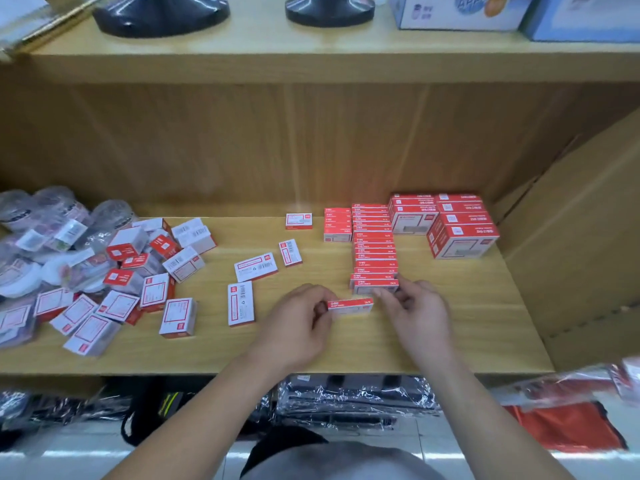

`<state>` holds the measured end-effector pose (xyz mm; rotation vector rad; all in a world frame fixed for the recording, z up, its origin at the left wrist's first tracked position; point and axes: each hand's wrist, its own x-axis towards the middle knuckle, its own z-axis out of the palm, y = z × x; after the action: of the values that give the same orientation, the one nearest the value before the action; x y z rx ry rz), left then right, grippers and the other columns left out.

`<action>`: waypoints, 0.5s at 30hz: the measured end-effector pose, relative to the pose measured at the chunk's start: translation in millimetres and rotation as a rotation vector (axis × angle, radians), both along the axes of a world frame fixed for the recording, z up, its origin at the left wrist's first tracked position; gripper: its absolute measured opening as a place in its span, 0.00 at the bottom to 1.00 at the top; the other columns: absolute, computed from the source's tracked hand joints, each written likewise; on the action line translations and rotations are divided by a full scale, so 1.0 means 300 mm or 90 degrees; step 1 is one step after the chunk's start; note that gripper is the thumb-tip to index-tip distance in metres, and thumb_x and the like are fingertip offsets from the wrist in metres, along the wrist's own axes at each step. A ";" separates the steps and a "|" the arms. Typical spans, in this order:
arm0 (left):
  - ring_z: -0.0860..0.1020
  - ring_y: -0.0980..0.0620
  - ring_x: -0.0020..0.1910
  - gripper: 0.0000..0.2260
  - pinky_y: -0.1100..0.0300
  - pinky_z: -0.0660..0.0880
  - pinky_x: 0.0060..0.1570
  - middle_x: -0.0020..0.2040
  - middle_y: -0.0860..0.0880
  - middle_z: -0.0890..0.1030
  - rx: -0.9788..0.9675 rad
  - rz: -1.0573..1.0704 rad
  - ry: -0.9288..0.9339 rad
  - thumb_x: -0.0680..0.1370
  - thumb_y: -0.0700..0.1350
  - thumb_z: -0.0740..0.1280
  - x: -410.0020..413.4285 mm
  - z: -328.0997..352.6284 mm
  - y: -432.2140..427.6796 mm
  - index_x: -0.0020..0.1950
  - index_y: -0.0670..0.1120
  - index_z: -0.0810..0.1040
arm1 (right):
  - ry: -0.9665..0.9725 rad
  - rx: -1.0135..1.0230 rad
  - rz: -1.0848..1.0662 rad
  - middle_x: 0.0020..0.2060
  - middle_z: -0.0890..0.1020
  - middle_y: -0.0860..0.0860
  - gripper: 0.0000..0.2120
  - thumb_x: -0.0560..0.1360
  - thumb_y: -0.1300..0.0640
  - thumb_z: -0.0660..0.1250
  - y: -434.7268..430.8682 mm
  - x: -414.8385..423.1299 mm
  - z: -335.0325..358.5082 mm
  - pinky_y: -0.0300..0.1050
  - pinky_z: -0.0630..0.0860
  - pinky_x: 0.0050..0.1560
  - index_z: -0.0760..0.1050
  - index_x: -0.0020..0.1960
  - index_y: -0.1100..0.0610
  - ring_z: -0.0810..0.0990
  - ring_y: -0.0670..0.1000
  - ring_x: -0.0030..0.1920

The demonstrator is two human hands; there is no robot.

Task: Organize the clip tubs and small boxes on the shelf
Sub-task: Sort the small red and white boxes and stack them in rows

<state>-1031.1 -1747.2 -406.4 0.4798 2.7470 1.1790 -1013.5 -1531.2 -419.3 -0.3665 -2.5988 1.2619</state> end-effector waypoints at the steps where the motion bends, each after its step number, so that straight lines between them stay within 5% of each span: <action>1: 0.75 0.60 0.37 0.07 0.61 0.75 0.40 0.41 0.59 0.78 0.009 0.010 0.019 0.77 0.42 0.71 0.000 -0.004 0.016 0.53 0.52 0.81 | -0.005 -0.017 0.003 0.37 0.76 0.50 0.11 0.75 0.49 0.74 0.005 0.001 0.002 0.27 0.69 0.40 0.85 0.56 0.51 0.76 0.43 0.38; 7: 0.78 0.60 0.34 0.09 0.62 0.77 0.40 0.37 0.57 0.81 0.107 0.127 -0.001 0.76 0.44 0.74 -0.031 -0.038 0.100 0.55 0.50 0.82 | -0.050 -0.114 0.024 0.45 0.78 0.49 0.14 0.82 0.59 0.64 0.031 0.046 0.023 0.24 0.67 0.44 0.80 0.66 0.53 0.75 0.36 0.44; 11: 0.79 0.49 0.42 0.10 0.54 0.78 0.38 0.42 0.54 0.79 -0.085 0.065 0.108 0.81 0.54 0.65 -0.021 -0.047 0.136 0.59 0.53 0.80 | -0.084 -0.142 0.060 0.46 0.75 0.56 0.12 0.79 0.65 0.64 0.027 0.055 0.032 0.27 0.70 0.42 0.80 0.56 0.52 0.74 0.41 0.38; 15: 0.78 0.49 0.45 0.15 0.57 0.73 0.36 0.43 0.54 0.75 -0.178 0.073 0.150 0.82 0.58 0.58 0.005 -0.048 0.155 0.63 0.55 0.79 | -0.094 -0.147 0.070 0.46 0.74 0.54 0.19 0.76 0.70 0.64 0.035 0.042 0.022 0.28 0.71 0.43 0.75 0.63 0.55 0.75 0.47 0.41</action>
<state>-1029.5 -1700.7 -420.8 0.4593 3.1123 0.7814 -1001.0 -1520.7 -412.6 -0.3752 -2.6308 1.6375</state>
